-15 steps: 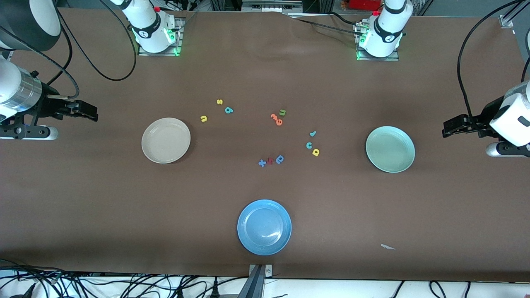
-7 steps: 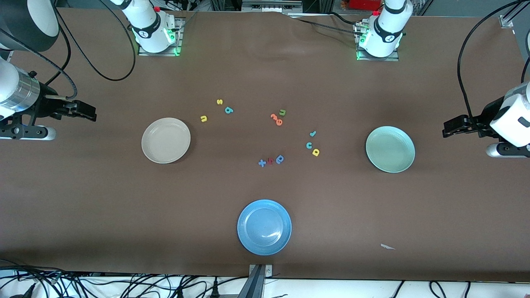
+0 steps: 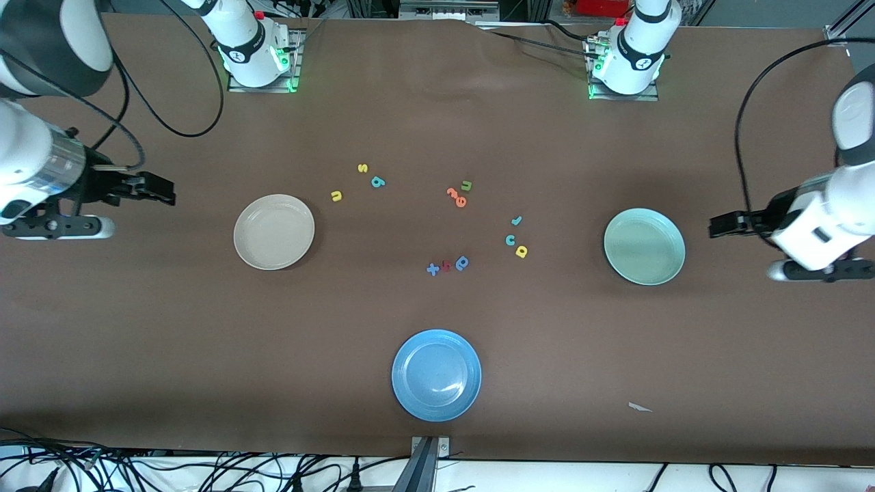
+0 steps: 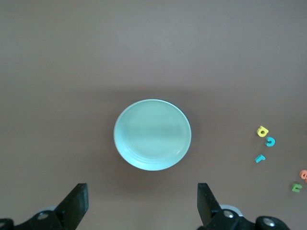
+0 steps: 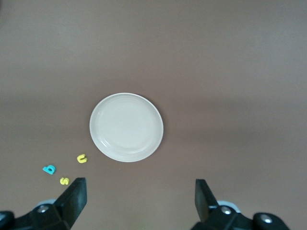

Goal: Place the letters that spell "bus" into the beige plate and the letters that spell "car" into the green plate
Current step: 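Reach the right gripper to yellow u while the left gripper reaches yellow a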

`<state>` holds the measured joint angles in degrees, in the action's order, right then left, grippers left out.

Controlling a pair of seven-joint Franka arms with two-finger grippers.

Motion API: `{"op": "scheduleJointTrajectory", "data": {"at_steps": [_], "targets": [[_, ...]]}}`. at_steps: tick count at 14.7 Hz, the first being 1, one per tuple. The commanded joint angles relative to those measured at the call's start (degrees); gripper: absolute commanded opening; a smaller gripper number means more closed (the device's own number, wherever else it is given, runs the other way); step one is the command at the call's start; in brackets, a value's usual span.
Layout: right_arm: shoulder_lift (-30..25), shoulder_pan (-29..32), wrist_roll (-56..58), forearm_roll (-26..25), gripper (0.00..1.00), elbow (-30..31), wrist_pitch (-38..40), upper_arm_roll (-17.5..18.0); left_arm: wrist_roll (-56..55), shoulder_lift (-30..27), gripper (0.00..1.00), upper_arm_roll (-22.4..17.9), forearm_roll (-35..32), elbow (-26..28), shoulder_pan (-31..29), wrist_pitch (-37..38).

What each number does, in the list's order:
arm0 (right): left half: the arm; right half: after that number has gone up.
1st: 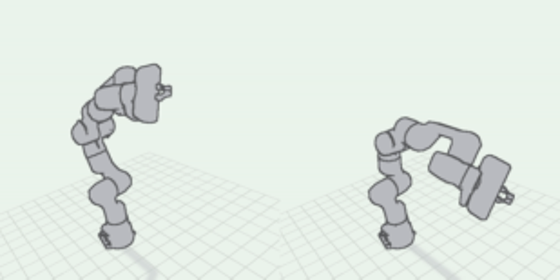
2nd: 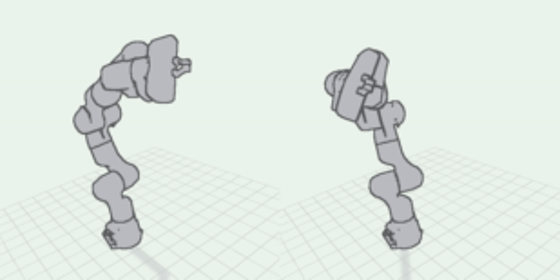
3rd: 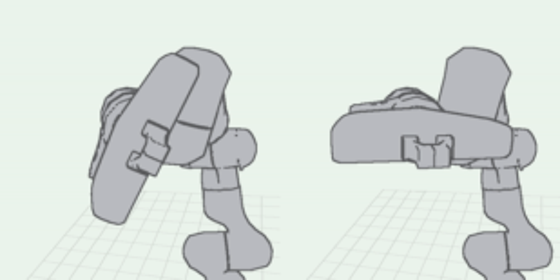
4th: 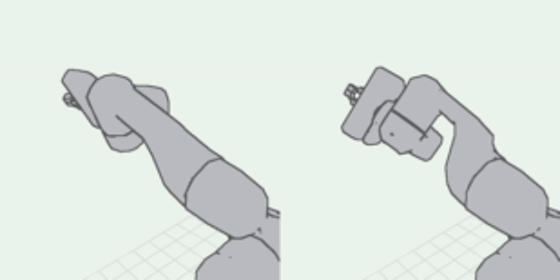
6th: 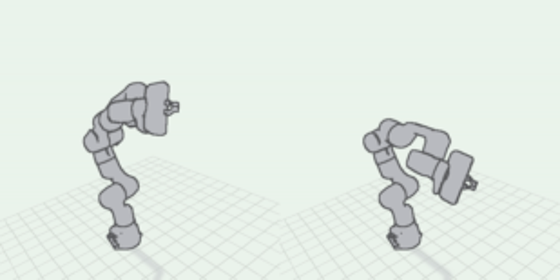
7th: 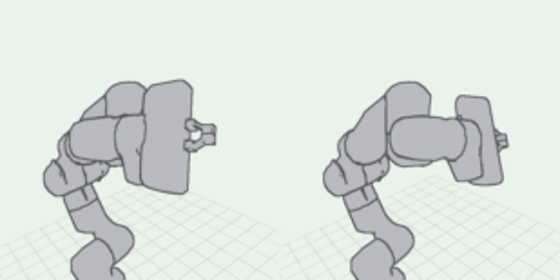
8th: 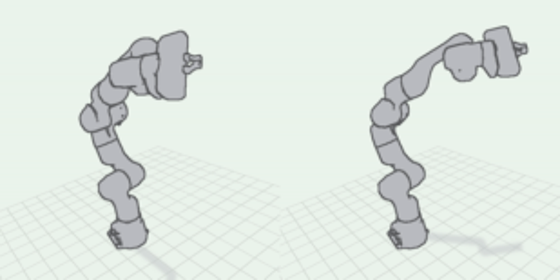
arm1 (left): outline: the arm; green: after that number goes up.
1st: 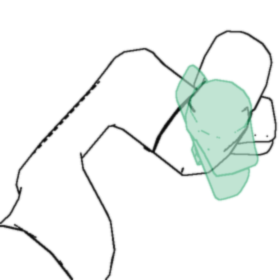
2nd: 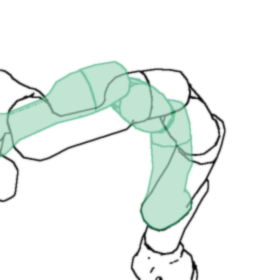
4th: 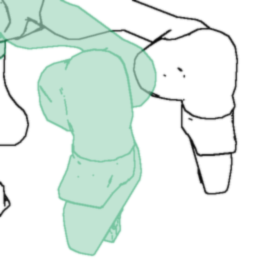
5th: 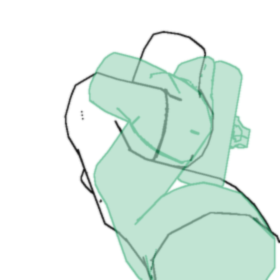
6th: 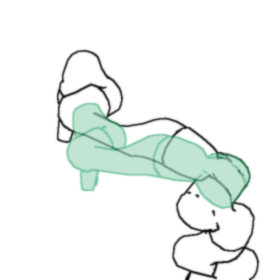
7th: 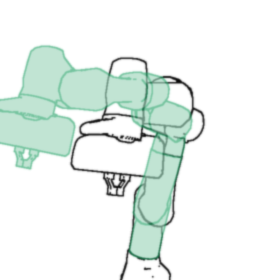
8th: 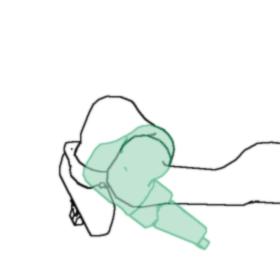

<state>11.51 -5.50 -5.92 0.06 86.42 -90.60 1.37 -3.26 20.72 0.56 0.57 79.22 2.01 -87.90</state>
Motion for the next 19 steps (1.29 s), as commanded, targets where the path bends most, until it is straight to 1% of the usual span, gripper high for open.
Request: {"op": "scheduleJointTrajectory", "data": {"at_steps": [1, 3, 5, 6, 7, 8, 10, 12, 14, 15, 17, 19], "targets": [[2.36, -3.27, -4.6, 0.99, 1.0, -3.18, 0.34, -0.14, -0.95, 2.83, 1.0, -0.03, 2.32, -0.64, 2.37, -1.91], [3.42, -6.52, -11.27, 1.08, 1.0, -3.54, 0.16, -0.14, -4.97, 5.37, 1.0, -0.03, 4.0, -0.47, 3.34, -5.42], [4.74, -9.42, -16.64, 1.34, 1.0, -3.28, -2.11, -0.14, -10.6, 8.01, 1.0, -0.03, 4.0, -0.29, 6.5, -9.29], [5.09, -11.61, -19.01, 1.34, 1.0, -2.84, -3.69, -0.4, -13.23, 9.07, 1.0, -0.03, 4.09, 0.66, 8.51, -12.0], [5.62, -13.64, -21.91, 1.26, 1.0, -2.66, -4.05, -0.66, -15.87, 9.51, 1.0, -0.03, 4.09, 2.59, 10.71, -15.42], [6.41, -14.53, -24.55, 1.34, 1.0, -2.66, -4.32, -0.84, -18.33, 9.34, 1.0, -0.03, 4.09, 5.91, 12.47, -19.98], [7.38, -16.02, -26.33, 1.43, 1.0, -1.27, -6.85, -0.84, -21.86, 9.16, 1.0, -0.03, 4.09, 11.29, 15.55, -26.77], [5.2, -15.94, -26.51, 5.01, 1.0, 7.22, -15.7, -0.41, -25.37, 8.81, 1.0, 0.32, 4.09, 16.47, 18.62, -31.26], [2.82, -15.85, -25.46, 4.86, 1.0, 15.93, -24.23, 0.3, -28.8, 7.59, 1.0, 0.84, 4.0, 23.4, 20.57, -38.45], [2.38, -15.85, -25.54, 4.86, 1.0, 19.36, -27.58, 0.91, -30.12, 6.89, 1.0, 1.89, 4.0, 26.48, 21.01, -41.62], [2.37, -15.85, -25.89, 4.77, 1.0, 24.29, -33.21, 2.58, -34.77, 7.31, 1.0, 3.3, 4.0, 29.49, 21.28, -46.2], [2.37, -15.85, -26.59, 4.86, 1.0, 30.09, -40.58, 4.42, -39.52, 9.07, 1.0, 3.57, 4.0, 30.38, 22.33, -48.24]]}}
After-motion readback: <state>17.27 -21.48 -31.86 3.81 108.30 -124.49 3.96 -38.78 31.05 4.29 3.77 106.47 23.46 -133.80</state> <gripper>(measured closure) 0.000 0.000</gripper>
